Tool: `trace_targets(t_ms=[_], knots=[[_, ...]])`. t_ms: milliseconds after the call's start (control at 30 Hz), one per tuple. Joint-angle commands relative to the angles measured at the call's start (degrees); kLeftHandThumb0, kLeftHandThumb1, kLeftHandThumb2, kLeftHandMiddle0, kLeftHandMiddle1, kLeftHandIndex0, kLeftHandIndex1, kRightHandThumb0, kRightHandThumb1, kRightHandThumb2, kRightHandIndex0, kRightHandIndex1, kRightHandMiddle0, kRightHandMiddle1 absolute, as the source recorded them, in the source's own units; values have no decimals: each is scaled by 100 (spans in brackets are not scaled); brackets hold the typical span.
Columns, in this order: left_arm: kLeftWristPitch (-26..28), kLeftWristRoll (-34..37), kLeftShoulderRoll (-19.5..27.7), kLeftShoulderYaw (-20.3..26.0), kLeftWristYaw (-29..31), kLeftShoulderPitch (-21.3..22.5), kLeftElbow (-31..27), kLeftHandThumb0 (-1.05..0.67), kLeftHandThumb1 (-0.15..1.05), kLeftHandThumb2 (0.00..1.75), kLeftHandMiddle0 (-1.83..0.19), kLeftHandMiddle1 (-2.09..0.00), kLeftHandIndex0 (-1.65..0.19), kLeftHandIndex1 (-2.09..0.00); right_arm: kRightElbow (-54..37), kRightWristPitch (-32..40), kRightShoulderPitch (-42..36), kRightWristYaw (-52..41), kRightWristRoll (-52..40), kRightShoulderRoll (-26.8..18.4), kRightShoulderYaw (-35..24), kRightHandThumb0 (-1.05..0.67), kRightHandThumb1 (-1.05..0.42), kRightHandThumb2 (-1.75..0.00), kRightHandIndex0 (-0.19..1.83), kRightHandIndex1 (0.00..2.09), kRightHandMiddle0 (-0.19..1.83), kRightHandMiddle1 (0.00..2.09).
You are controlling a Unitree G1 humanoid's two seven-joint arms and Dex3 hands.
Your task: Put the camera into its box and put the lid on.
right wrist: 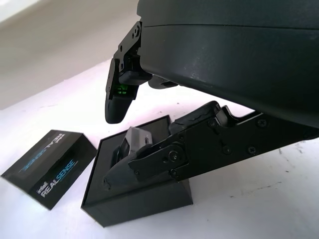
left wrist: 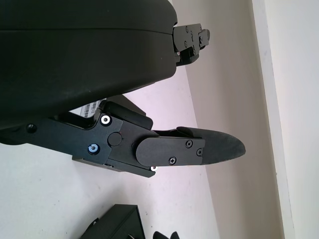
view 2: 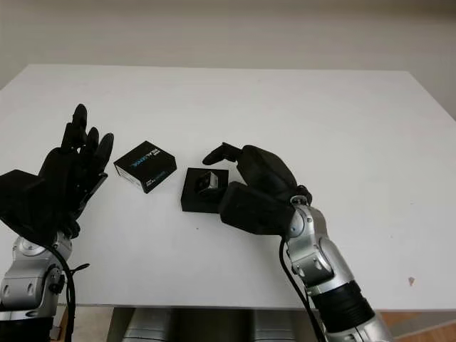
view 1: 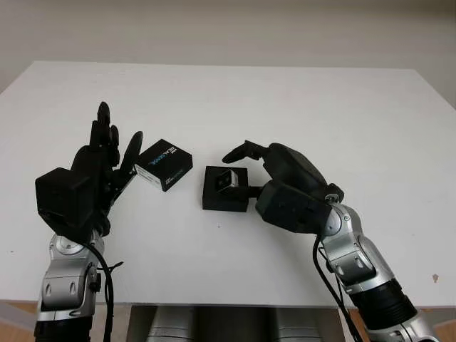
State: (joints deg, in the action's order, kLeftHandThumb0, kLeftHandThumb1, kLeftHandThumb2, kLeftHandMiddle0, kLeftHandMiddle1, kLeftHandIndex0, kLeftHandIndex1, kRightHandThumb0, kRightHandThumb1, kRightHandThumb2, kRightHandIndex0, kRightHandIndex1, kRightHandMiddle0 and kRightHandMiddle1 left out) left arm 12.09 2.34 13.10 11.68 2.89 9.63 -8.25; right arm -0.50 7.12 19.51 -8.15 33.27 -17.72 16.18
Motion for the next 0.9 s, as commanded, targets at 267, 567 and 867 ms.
trace_targets(t_ms=[267, 567, 867], knots=[[-50, 28, 6, 15, -1, 2, -46, -72, 105, 38, 11, -5, 15, -5, 746, -466, 39, 840, 386, 29, 145, -55, -89, -4, 35, 6, 45, 71], [-153, 23, 14, 16, 20, -38, 38, -72, 105, 38, 11, -5, 15, -5, 1287, -561, 311, 1277, 379, 123, 82, -55, -89, -5, 36, 6, 48, 72], [-151, 43, 0, 10, 17, -48, 40, -71, 105, 37, 11, -5, 15, -5, 1313, -476, 381, 1067, -66, 228, -93, -56, -89, -6, 36, 6, 45, 71]])
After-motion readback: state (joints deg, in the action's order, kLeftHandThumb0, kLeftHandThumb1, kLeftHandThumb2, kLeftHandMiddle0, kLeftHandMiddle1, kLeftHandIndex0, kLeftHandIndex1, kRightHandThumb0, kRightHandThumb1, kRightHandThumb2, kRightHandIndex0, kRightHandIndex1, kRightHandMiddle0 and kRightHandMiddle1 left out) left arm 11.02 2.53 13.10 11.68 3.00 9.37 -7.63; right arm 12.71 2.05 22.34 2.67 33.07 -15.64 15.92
